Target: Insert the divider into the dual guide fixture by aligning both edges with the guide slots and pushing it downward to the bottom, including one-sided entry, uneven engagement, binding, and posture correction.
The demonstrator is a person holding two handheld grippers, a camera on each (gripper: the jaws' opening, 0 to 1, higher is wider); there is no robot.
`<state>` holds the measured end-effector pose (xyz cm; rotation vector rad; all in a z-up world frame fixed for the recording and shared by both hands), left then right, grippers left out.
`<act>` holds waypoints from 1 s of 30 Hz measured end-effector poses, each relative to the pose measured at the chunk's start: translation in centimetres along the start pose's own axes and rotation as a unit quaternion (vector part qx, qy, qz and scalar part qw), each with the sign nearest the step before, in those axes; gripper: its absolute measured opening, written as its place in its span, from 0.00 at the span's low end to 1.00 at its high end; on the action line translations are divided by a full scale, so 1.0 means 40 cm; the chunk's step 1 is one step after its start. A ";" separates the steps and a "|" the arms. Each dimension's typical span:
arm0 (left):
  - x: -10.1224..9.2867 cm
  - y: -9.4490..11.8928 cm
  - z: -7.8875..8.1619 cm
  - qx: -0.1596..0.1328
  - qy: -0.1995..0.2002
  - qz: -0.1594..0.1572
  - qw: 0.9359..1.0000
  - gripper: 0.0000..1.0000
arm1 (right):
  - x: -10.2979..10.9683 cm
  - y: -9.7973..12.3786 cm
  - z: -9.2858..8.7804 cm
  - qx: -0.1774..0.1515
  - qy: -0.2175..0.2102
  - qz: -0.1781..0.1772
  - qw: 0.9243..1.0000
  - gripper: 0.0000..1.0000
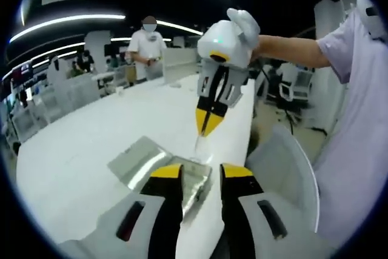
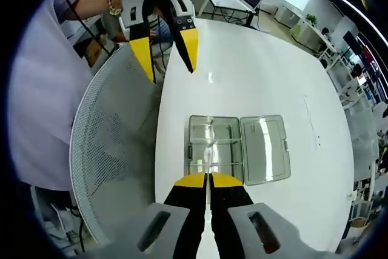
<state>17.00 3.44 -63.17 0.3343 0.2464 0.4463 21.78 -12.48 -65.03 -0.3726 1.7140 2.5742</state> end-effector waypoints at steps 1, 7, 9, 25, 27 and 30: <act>0.000 0.002 -0.002 0.001 0.001 0.001 1.000 0.21 | -0.002 -0.003 -0.001 0.001 0.000 0.001 1.000 0.00; -0.002 0.005 -0.007 0.003 0.007 0.005 1.000 0.21 | -0.009 -0.022 -0.016 0.009 -0.004 0.011 1.000 0.00; -0.003 0.005 -0.008 0.002 0.010 0.006 1.000 0.21 | -0.012 -0.030 -0.022 0.012 -0.005 0.015 1.000 0.00; 0.016 0.016 -0.027 0.004 0.029 0.025 0.999 0.21 | -0.040 -0.102 -0.064 0.030 -0.014 0.041 0.999 0.00; 0.018 0.017 -0.028 0.004 0.031 0.026 0.999 0.21 | -0.043 -0.105 -0.067 0.031 -0.015 0.042 0.999 0.00; 0.021 0.015 -0.028 0.003 0.033 0.028 0.999 0.21 | -0.049 -0.108 -0.071 0.030 -0.018 0.041 0.999 0.00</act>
Point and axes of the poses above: the point that each gripper's makers call its tool centre point, and the gripper's own axes: y roughly backward along the fingers, x roughly to its left, z roughly out of its top, the point moved 6 cm from there along y, roughly backward along the fingers, and after that the axes turned 8 degrees about y, right-handed, at the moved point
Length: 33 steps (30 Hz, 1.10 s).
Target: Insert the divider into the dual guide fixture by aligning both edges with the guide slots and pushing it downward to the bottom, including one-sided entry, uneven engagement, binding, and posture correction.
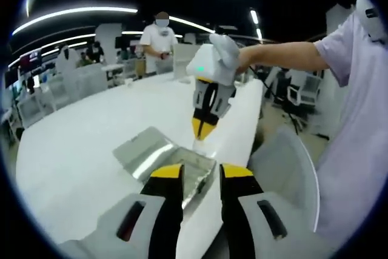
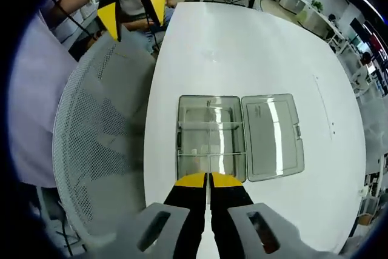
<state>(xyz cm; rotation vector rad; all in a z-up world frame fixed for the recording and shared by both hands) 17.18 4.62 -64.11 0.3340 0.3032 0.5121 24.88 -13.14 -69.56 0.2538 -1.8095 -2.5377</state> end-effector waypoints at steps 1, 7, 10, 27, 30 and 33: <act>0.001 -0.001 0.000 0.000 0.001 0.000 1.000 0.21 | -0.002 -0.003 -0.001 -0.001 -0.003 0.001 1.000 0.00; 0.004 -0.006 -0.001 0.000 0.004 0.003 1.000 0.21 | -0.005 -0.021 -0.007 -0.001 -0.007 0.007 1.000 0.00; 0.006 -0.005 -0.003 0.001 0.006 0.005 1.000 0.21 | -0.009 -0.029 -0.009 -0.001 -0.007 0.008 1.000 0.00; 0.017 0.000 -0.010 0.006 0.012 0.014 1.000 0.21 | -0.013 -0.060 -0.018 0.002 -0.004 0.017 1.000 0.00; 0.019 0.001 -0.010 0.006 0.013 0.016 1.000 0.21 | -0.015 -0.066 -0.019 0.004 -0.003 0.018 1.000 0.00; 0.021 0.002 -0.010 0.005 0.014 0.017 1.000 0.21 | -0.015 -0.069 -0.017 0.002 -0.004 0.019 1.000 0.00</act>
Point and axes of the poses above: the point that each gripper's makers call its tool centre point, and the gripper's own axes: y roughly backward along the fingers, x roughly to its left, z roughly out of its top, the point moved 6 cm from there along y, roughly backward along the fingers, and after that the axes turned 8 degrees about y, right-handed, at the moved point
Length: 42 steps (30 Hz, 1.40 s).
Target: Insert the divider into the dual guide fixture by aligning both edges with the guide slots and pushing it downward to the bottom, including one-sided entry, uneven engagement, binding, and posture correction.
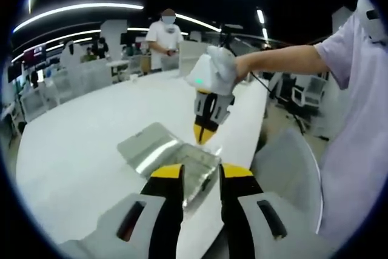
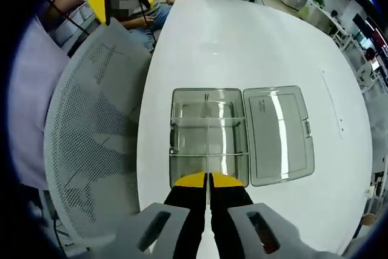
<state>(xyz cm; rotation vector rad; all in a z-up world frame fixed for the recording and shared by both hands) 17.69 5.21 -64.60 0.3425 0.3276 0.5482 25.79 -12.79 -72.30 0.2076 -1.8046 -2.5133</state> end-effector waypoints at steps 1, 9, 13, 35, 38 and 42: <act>0.001 0.000 0.000 0.000 0.000 0.000 1.000 0.21 | 0.000 -0.001 0.000 0.001 0.000 0.001 1.000 0.00; 0.006 -0.002 0.001 0.000 0.002 0.001 1.000 0.21 | -0.003 -0.013 0.001 0.003 0.002 0.008 1.000 0.00; 0.009 -0.003 0.001 -0.001 0.003 0.003 1.000 0.21 | -0.002 -0.015 -0.009 0.010 0.004 0.012 1.000 0.00; -0.005 -0.044 0.002 -0.010 -0.002 -0.023 1.000 0.20 | 0.013 0.030 -0.031 0.046 -0.006 0.000 0.999 0.00; -0.005 -0.044 0.002 -0.010 -0.004 -0.024 1.000 0.20 | 0.020 0.011 -0.035 0.073 0.005 0.007 0.997 0.00; -0.006 -0.036 -0.001 -0.012 -0.004 -0.023 1.000 0.20 | 0.017 -0.004 -0.022 0.088 0.005 0.008 0.996 0.00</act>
Point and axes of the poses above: the point that each gripper's makers call its tool centre point, and the gripper's own axes: y roughly backward along the fingers, x roughly to its left, z roughly out of its top, the point moved 6 cm from there along y, roughly backward along the fingers, and after that the axes turned 8 degrees about y, right-handed, at the moved point
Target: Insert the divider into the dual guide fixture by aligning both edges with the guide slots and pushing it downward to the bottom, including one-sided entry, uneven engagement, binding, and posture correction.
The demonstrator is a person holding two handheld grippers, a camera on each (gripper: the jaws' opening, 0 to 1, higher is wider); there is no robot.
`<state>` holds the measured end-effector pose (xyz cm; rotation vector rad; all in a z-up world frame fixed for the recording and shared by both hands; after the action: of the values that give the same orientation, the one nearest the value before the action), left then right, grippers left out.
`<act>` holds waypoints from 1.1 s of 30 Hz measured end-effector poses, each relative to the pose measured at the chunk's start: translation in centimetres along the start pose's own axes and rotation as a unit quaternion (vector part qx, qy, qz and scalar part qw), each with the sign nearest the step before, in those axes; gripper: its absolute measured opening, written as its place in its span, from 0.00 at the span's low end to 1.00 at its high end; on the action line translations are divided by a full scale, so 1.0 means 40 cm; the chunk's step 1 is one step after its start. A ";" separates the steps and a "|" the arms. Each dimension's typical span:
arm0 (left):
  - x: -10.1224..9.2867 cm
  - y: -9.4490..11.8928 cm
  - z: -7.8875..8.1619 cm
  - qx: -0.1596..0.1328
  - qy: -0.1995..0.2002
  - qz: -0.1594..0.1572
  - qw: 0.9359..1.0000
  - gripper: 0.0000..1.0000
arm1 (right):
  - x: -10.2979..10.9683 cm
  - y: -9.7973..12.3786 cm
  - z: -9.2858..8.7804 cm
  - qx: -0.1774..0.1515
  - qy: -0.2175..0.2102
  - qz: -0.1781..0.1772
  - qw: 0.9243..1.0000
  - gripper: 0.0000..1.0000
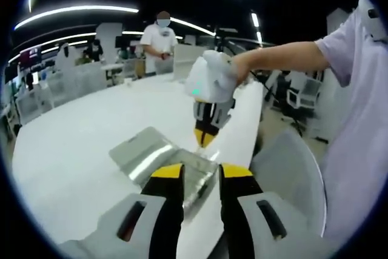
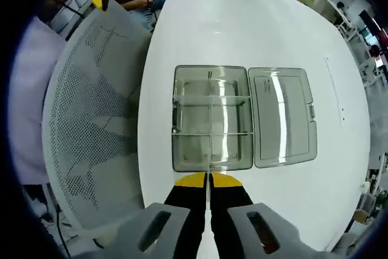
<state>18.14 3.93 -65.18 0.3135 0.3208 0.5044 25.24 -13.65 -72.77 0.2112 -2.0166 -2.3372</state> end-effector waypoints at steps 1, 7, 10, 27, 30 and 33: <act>0.001 0.003 -0.001 0.000 0.000 0.001 1.000 0.20 | -0.003 0.000 0.003 0.002 0.002 -0.001 1.000 0.00; 0.008 0.019 -0.005 -0.002 0.004 0.009 1.000 0.20 | -0.012 -0.013 0.033 0.011 0.004 0.000 1.000 0.00; 0.011 0.028 -0.006 -0.004 0.005 0.013 1.000 0.20 | -0.015 -0.013 0.047 0.004 0.008 -0.003 1.000 0.00; 0.014 0.032 -0.006 -0.004 0.007 0.016 1.000 0.20 | -0.016 0.008 0.043 -0.027 -0.014 -0.004 1.000 0.00; 0.014 0.032 -0.004 -0.004 0.006 0.016 1.000 0.20 | -0.019 0.002 0.045 -0.025 -0.011 -0.004 1.000 0.00; 0.016 0.034 -0.004 -0.004 0.007 0.018 1.000 0.20 | -0.024 0.003 0.047 -0.030 -0.011 -0.006 0.999 0.00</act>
<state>18.04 5.42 -64.96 0.3095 0.3265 0.5421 25.94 -11.69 -72.32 0.1967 -1.9582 -2.4132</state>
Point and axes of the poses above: the point that each gripper's makers call its tool centre point, and the gripper's own axes: y roughly backward along the fingers, x roughly to its left, z roughly out of its top, the point moved 6 cm from there along y, roughly backward along the fingers, and after that the axes turned 8 degrees about y, right-handed, at the moved point
